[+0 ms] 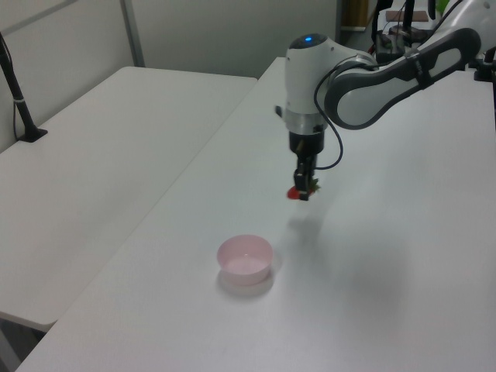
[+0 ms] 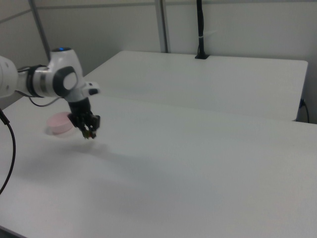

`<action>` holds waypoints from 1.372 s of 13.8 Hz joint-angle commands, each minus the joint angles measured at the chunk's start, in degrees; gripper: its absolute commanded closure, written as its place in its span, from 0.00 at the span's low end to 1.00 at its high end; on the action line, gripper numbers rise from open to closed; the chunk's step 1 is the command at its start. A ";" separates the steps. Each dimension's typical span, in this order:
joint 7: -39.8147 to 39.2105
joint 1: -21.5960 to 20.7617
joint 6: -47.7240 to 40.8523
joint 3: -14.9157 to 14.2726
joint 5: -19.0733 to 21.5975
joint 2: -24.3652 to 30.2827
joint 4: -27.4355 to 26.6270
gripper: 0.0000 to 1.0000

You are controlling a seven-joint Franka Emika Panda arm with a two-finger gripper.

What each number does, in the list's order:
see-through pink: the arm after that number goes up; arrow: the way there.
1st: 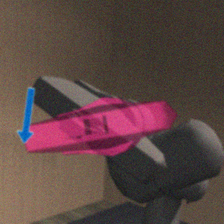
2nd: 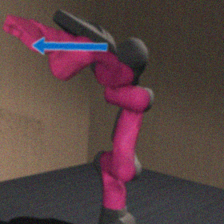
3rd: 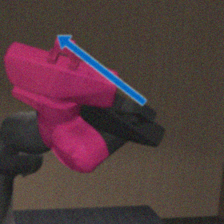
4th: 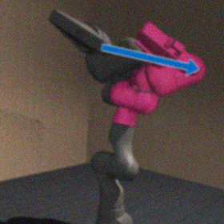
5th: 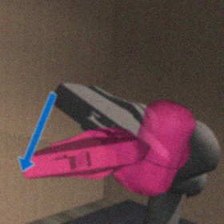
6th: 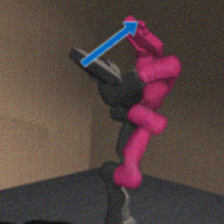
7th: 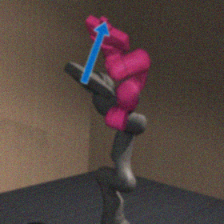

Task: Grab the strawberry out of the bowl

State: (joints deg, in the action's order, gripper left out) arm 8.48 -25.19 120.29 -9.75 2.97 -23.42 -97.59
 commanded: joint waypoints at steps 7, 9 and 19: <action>-4.44 10.94 1.62 0.53 -2.97 -0.40 -4.54 0.00; -4.44 10.95 -1.18 0.53 -2.97 2.22 -3.67 0.00; 0.48 24.90 -20.10 6.92 -6.74 22.10 -2.26 0.00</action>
State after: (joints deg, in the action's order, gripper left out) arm 5.40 -4.75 99.47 -8.54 -0.18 -3.21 -96.13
